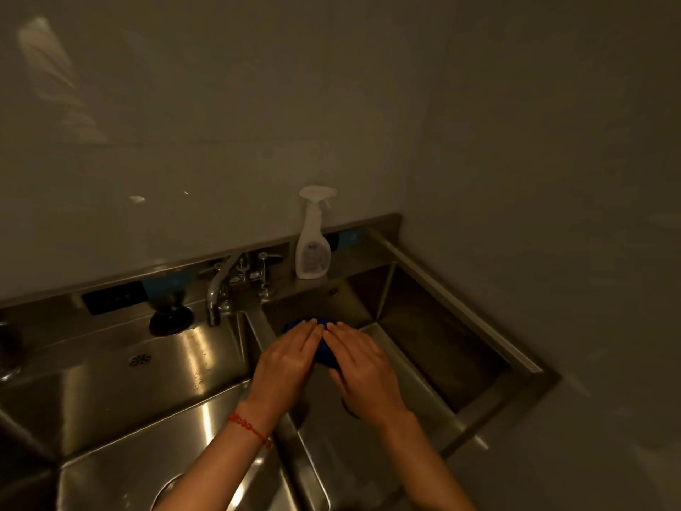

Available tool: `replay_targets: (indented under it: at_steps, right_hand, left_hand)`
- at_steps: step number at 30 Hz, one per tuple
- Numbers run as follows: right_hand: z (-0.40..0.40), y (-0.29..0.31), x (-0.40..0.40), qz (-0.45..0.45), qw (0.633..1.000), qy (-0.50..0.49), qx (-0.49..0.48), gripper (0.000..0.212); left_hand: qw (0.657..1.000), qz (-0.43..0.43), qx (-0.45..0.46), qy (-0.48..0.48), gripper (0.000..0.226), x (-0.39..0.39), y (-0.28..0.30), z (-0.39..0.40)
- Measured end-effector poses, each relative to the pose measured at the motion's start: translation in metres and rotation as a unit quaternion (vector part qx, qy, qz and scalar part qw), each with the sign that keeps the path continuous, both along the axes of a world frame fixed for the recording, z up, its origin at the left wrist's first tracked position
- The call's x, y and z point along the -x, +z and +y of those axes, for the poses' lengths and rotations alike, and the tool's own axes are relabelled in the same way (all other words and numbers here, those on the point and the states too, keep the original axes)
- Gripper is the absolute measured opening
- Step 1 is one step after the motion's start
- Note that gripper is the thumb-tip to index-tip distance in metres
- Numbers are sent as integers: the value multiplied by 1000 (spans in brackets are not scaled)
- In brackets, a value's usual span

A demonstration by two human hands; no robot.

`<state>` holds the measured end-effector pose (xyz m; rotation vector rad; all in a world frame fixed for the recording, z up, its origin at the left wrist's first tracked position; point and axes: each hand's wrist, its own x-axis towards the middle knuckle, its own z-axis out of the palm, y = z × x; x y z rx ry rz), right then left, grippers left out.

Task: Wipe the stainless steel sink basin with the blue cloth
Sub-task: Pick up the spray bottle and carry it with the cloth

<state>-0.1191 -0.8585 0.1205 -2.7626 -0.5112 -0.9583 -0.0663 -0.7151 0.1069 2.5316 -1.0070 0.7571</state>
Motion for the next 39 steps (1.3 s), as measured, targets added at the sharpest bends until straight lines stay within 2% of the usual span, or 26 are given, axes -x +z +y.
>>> replay_targets:
  at_steps: [10,21,25,27,29,32,34,39]
  right_hand:
    - [-22,-7,-35,-18,1000,-18,5,57]
    - [-90,-14,-70,-70,996,52,-37,48]
    - [-122,-16,-86,-78,992,86,-45,34]
    - [-137,-17,-92,-71,992,89,-49,34]
    - [-151,-17,-97,-77,991,95,-47,28]
    - [-169,-17,-103,-78,990,105,-45,29]
    - [-178,-20,-104,-63,992,106,-37,44]
    - [-197,-30,-113,-24,994,106,-27,56]
  left_hand:
    - [1000,-3,4,29,70,-29,-3,-25]
    - [993,3,56,100,67,-36,-15,-88]
    - [988,9,65,137,61,-41,-20,-116]
    - [986,12,72,153,56,-43,-23,-127]
    - [982,31,79,167,66,-44,-25,-138]
    - [979,53,82,177,73,-44,-27,-153]
    - [979,57,75,182,72,-45,-27,-161]
    - [981,22,41,189,66,-54,-19,-174]
